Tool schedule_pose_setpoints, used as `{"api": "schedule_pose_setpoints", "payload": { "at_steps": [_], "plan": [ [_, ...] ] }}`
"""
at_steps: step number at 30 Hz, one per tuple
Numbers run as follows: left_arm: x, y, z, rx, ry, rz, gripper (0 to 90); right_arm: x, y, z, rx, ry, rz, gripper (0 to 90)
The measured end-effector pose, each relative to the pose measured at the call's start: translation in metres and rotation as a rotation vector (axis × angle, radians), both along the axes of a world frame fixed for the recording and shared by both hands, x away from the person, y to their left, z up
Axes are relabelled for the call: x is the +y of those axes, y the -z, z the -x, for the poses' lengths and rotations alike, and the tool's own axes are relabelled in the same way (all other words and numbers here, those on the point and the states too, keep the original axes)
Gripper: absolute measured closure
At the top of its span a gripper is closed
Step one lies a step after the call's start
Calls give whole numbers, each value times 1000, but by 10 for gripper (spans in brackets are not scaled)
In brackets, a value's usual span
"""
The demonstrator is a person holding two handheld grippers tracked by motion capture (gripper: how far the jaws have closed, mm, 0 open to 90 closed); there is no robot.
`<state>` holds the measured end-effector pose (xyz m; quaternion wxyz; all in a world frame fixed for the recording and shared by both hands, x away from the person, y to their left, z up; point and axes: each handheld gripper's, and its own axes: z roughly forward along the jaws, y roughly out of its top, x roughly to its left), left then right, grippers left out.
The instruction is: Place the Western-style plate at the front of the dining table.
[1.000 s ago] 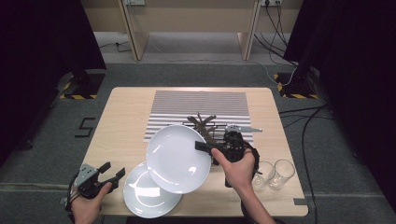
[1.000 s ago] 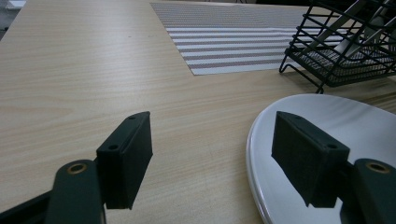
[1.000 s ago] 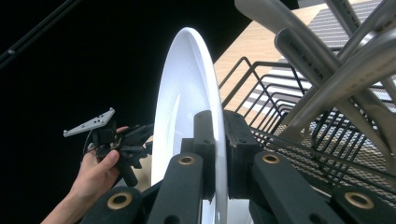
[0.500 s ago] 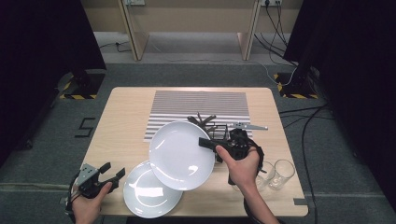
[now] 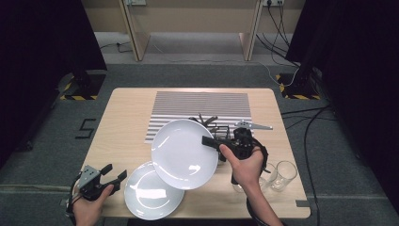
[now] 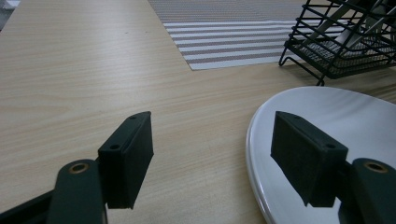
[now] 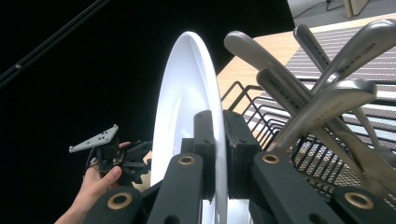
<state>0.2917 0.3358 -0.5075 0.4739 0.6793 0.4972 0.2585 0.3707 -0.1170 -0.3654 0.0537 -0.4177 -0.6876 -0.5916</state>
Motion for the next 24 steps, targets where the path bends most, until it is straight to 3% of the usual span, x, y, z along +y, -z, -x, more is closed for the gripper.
{"api": "schedule_pose_setpoints", "payload": {
  "at_steps": [24],
  "plan": [
    [0, 0, 0, 8, 3, -2, 288, -12, -7, -6, -1, 23, -36, 854]
  ]
}}
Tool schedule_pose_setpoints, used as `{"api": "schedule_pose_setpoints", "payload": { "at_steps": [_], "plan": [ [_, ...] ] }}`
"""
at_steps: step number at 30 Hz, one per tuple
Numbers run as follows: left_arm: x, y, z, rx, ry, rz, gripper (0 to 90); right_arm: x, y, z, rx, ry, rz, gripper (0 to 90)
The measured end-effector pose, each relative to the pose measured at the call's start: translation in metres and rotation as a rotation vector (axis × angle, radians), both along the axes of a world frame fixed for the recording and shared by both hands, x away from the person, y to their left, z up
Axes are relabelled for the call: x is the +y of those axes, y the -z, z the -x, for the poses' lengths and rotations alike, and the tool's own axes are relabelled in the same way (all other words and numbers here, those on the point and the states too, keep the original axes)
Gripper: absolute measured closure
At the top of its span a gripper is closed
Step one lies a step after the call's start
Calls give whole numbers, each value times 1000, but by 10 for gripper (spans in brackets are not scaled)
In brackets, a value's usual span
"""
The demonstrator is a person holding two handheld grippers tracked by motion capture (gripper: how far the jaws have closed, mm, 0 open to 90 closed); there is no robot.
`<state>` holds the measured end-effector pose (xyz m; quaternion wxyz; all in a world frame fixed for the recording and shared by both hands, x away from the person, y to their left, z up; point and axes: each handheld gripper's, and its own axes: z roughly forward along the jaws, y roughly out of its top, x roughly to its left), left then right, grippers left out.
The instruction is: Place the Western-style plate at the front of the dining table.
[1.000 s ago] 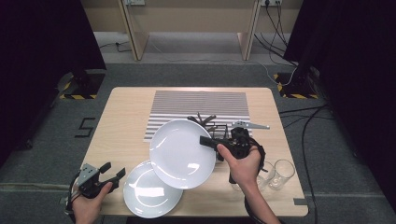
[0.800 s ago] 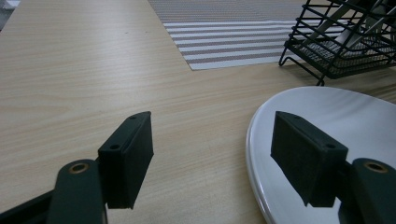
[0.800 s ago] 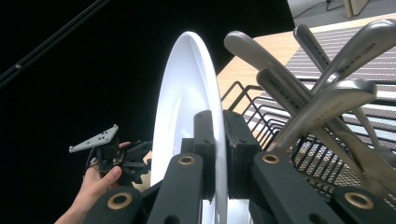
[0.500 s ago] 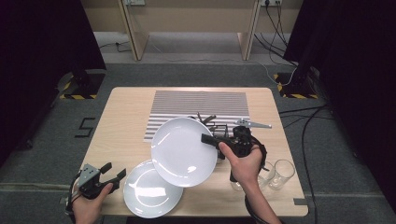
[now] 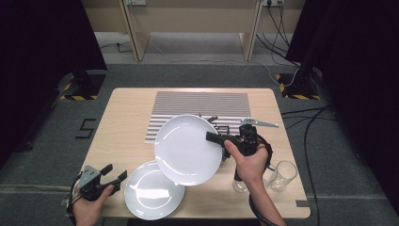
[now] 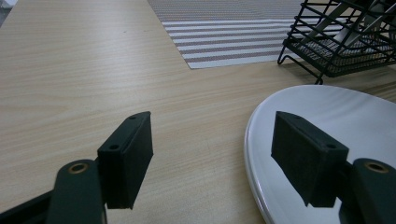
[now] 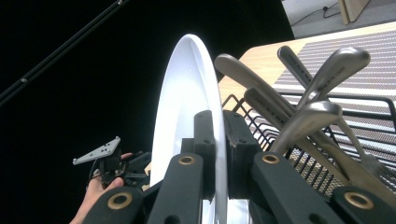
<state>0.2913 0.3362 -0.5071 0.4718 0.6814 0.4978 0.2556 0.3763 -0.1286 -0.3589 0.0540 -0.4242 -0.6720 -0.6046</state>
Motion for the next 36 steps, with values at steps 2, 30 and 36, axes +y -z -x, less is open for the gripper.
{"api": "schedule_pose_setpoints", "payload": {
  "at_steps": [2, 30, 36],
  "plan": [
    [0, -1, 0, -1, 3, 0, 287, -1, -3, 0, -10, 4, 8, 854],
    [0, -1, 0, -3, -3, 0, 284, -17, -14, -4, -24, 33, -7, 855],
    [0, -1, 0, -4, -3, 2, 284, -19, -15, -5, -26, 36, -10, 855]
  ]
}}
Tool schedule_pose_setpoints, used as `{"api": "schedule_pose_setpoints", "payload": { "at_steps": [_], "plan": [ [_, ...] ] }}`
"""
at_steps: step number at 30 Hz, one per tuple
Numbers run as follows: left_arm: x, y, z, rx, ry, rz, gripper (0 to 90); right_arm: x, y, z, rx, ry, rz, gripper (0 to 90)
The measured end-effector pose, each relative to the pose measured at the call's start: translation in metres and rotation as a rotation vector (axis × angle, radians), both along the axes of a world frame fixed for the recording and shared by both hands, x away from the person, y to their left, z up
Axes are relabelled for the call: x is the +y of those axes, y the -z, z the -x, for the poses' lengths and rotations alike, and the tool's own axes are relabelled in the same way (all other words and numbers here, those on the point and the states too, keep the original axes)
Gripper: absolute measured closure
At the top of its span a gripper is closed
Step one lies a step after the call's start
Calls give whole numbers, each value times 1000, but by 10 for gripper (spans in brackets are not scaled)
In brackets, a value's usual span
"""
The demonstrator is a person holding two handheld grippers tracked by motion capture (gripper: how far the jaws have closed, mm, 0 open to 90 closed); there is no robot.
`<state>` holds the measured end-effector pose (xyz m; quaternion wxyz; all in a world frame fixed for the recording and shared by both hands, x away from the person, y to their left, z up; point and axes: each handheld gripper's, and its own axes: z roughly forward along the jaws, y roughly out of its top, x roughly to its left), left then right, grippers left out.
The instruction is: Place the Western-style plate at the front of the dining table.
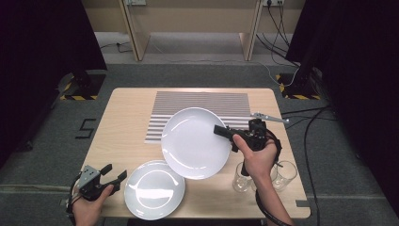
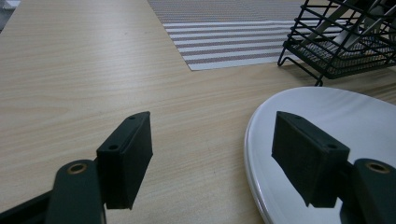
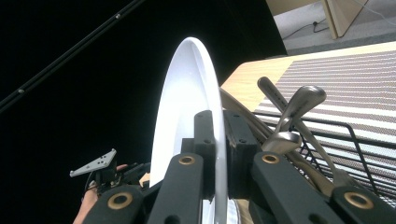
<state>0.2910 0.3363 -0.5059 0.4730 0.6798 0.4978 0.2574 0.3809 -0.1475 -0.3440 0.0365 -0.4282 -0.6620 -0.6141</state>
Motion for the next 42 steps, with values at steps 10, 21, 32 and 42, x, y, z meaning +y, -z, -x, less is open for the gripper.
{"api": "schedule_pose_setpoints", "payload": {
  "at_steps": [10, 21, 32, 42],
  "plan": [
    [1, -1, 0, -4, 3, -2, 284, -4, -2, -2, 0, 10, -3, 855],
    [1, -1, 0, -4, 2, -4, 284, -8, -4, -4, -1, 22, -7, 856],
    [1, -1, 0, -4, 0, -9, 284, -14, -7, -6, -6, 36, -16, 856],
    [0, -1, 0, -5, 0, -12, 282, -18, -9, -9, -6, 45, -24, 856]
  ]
}}
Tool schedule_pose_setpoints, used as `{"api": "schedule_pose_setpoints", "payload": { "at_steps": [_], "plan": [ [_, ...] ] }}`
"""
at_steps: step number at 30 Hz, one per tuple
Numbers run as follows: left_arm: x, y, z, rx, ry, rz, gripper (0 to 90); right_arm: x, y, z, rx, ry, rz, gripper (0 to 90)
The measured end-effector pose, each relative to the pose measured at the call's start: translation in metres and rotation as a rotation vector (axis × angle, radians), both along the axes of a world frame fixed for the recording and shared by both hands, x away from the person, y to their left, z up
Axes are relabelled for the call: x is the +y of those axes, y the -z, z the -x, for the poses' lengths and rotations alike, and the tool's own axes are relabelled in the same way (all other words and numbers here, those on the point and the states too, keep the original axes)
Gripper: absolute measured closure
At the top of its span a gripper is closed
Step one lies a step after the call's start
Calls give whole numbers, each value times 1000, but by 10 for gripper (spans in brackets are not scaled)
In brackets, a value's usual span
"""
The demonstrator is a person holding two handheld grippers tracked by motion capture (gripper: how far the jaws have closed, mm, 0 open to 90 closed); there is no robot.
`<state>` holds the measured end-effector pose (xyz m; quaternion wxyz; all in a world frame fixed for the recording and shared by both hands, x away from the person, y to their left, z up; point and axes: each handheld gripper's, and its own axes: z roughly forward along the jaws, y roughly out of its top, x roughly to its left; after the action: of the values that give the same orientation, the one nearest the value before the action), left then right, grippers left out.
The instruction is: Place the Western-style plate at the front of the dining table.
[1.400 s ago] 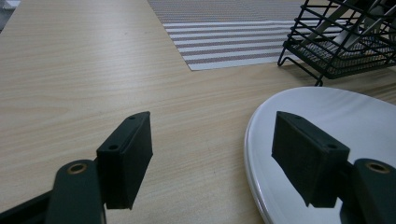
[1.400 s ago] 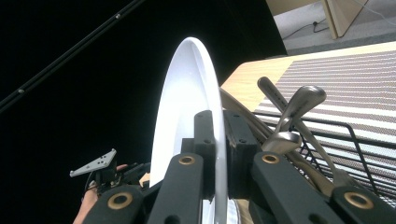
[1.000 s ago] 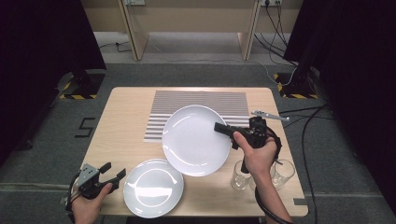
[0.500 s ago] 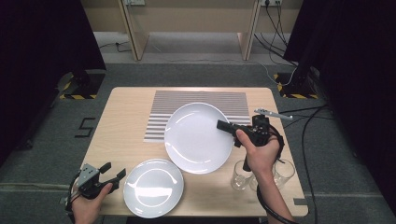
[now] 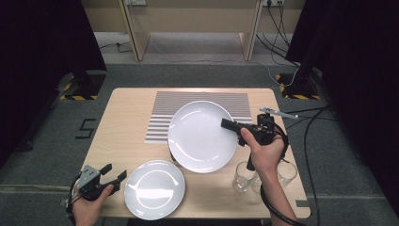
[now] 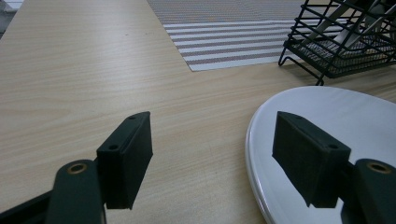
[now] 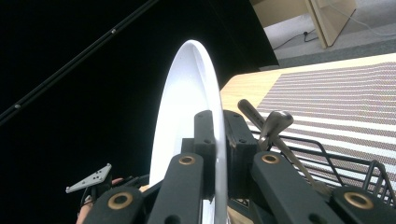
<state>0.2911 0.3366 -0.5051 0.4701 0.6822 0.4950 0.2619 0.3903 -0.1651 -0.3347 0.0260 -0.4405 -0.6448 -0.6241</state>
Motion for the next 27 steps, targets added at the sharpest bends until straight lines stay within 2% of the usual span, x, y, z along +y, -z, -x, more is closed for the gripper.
{"api": "schedule_pose_setpoints", "payload": {
  "at_steps": [27],
  "plan": [
    [0, 0, 0, 1, -2, 2, 282, -9, -3, -7, 14, 30, -32, 856]
  ]
}}
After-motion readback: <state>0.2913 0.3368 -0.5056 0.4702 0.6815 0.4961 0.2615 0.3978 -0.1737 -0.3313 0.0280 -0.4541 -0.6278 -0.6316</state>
